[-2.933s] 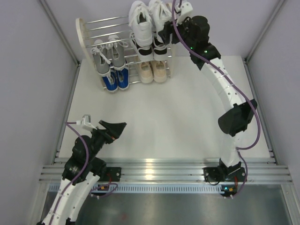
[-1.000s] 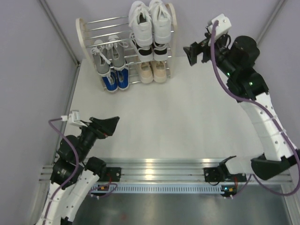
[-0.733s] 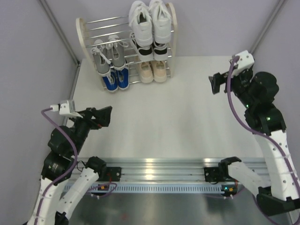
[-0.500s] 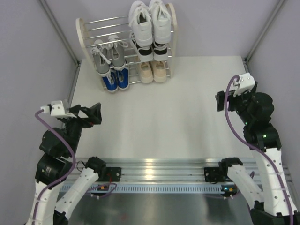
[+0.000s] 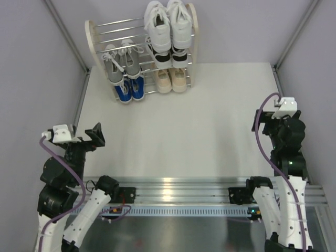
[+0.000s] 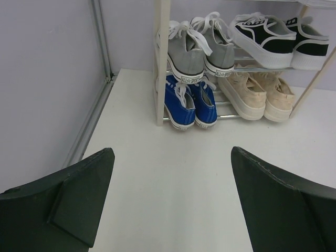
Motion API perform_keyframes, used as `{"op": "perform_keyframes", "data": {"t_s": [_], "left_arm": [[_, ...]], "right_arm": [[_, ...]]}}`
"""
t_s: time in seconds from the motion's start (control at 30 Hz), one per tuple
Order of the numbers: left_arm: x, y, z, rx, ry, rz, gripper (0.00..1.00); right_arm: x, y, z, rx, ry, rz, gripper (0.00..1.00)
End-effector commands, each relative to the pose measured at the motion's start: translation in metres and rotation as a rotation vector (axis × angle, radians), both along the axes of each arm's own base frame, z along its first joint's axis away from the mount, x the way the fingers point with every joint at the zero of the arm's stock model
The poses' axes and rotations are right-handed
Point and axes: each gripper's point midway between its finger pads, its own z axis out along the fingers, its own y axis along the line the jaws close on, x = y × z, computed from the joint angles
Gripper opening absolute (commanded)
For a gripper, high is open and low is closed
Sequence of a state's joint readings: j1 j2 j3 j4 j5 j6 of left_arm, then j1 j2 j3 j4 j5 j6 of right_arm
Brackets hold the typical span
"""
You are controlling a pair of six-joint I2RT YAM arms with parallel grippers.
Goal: Place and organize the shoes onto the shoe shelf
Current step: Reset both arms
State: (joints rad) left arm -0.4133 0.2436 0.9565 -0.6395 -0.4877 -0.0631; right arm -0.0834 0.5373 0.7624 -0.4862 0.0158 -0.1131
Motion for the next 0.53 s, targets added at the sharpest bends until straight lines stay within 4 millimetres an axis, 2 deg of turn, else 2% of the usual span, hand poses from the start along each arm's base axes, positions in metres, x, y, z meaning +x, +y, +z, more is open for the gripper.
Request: {"op": "perform_keyframes", "data": {"t_s": [0.0,0.1,0.5], "left_arm": [[-0.001,0.001,-0.008,0.026,0.014,0.002,0.98],[0.0,-0.003,-0.012,0.018,0.017,-0.017,0.98],[0.001,-0.007,-0.016,0.013,0.023,-0.036,0.98]], "right_arm": [[0.0,-0.025,0.012,0.058,-0.089,-0.172,0.99],[-0.002,-0.036,0.01,0.085,-0.092,-0.249,1.0],[-0.003,-0.046,0.005,0.103,-0.111,-0.314,0.99]]}}
